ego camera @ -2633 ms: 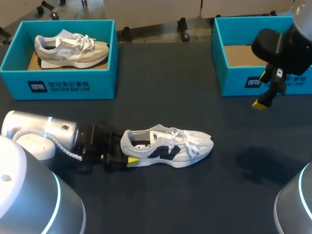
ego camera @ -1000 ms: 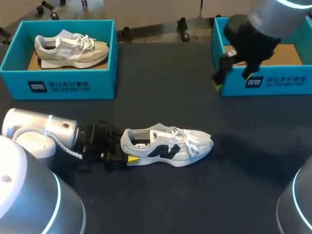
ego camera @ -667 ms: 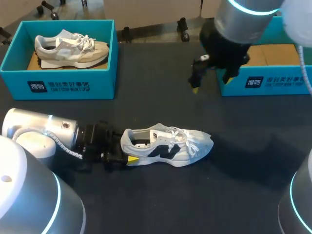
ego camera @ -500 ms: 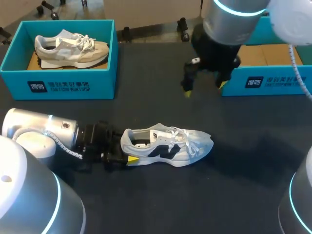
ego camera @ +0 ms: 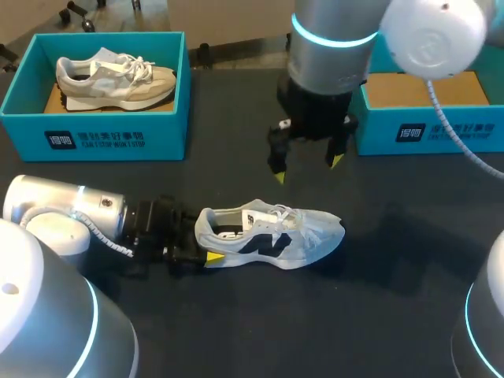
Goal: Take the shoe out of the shoebox, open the shoe tongue, remove and reinsert the insole, then place the shoe into the shoebox
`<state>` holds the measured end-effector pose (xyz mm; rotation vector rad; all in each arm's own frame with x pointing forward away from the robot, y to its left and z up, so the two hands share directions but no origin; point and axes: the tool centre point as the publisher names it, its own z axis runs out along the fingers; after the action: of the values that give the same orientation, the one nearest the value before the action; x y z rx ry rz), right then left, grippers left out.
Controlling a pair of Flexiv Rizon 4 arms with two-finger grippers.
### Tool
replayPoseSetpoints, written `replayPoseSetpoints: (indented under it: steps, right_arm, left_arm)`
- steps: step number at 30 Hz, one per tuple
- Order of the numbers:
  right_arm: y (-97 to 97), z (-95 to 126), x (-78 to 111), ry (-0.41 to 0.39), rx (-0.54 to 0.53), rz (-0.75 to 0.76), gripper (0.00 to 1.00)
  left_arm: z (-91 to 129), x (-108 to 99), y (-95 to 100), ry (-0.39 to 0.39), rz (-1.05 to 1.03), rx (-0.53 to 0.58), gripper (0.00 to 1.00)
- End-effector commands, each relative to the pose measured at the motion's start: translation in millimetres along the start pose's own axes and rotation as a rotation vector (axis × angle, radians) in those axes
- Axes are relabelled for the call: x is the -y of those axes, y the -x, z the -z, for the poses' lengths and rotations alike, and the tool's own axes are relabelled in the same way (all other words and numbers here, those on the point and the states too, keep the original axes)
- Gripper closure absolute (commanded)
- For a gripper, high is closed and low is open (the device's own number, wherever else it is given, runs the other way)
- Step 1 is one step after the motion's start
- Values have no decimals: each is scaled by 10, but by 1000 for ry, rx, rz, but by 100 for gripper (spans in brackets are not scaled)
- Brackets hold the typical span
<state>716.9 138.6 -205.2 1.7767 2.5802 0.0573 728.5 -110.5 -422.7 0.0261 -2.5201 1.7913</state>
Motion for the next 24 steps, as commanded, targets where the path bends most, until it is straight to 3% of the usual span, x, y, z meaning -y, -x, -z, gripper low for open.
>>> replayPoseSetpoints:
  steps: [1, 18, 20, 24]
  right_arm:
    - [-133, -2, -94, -59, 59, -1, 0]
    - [-133, -2, -94, -59, 59, -1, 0]
    - [-144, -74, -127, -1, 91, -62, 0]
    - [-207, -233, -208, 24, 162, -148, 0]
  left_arm:
    - [-3, -10, 26, 0, 0, -1, 100]
    - [-3, -10, 26, 0, 0, -1, 100]
    - [-3, -10, 26, 0, 0, -1, 100]
    - [-3, -10, 26, 0, 0, -1, 100]
